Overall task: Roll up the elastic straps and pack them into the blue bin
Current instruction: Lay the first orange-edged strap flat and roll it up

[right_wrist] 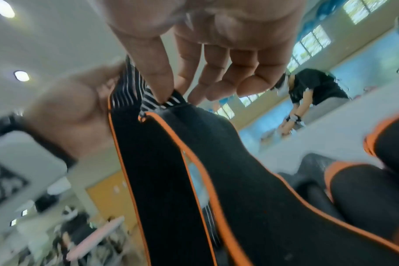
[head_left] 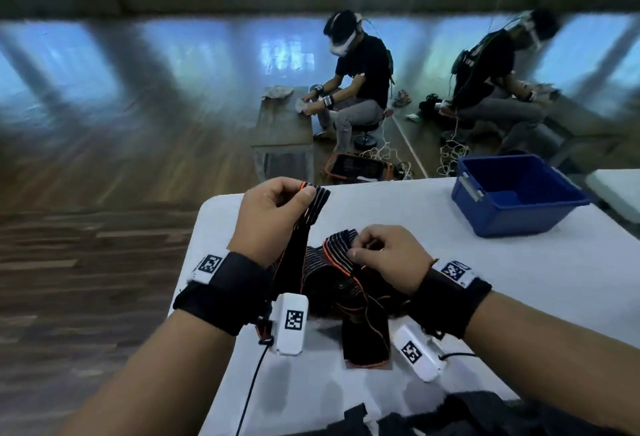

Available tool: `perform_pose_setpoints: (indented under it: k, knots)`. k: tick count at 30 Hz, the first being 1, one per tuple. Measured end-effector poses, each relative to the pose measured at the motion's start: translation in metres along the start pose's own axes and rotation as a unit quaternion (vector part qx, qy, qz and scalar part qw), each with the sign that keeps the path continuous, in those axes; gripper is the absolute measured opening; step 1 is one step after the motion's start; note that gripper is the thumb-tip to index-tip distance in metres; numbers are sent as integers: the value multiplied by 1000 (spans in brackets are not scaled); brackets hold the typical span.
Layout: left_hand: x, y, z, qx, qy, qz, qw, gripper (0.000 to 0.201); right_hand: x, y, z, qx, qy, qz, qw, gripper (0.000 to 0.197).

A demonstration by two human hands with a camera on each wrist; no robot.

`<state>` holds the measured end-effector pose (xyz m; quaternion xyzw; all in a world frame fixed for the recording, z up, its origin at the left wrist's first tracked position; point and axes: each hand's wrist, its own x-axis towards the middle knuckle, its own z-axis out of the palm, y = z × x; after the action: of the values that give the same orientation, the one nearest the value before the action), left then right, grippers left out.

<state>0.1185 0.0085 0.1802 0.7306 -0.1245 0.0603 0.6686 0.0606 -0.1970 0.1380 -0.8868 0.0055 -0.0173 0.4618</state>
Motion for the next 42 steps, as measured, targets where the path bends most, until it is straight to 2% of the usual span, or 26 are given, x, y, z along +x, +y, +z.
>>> perform_pose_setpoints:
  k: [6, 10, 13, 21, 28, 32, 36, 42]
  knots:
    - [29, 55, 27, -28, -59, 81, 995, 9, 10, -52, -89, 167, 143, -92, 971, 19]
    - [36, 73, 46, -57, -85, 92, 991, 9, 8, -66, -125, 237, 187, -132, 944, 15]
    - [34, 79, 67, -70, -97, 85, 989, 9, 5, -65, -142, 269, 187, -153, 932, 15]
    - [25, 87, 141, -101, -106, 53, 988, 14, 3, -27, -166, 206, 167, -186, 946, 15]
    - [15, 97, 214, -107, -67, 18, 992, 29, 1, 14, -211, 156, 161, -200, 954, 17]
    - [11, 103, 250, -109, -45, 14, 993, 17, 1, 33, -239, 143, 157, -198, 957, 19]
    - [6, 110, 281, -104, -28, 15, 994, 18, 1, 51, -266, 237, 150, -170, 945, 41]
    - [-4, 119, 325, -110, 6, 8, 994, 6, -5, 67, -293, 191, 143, -215, 947, 26]
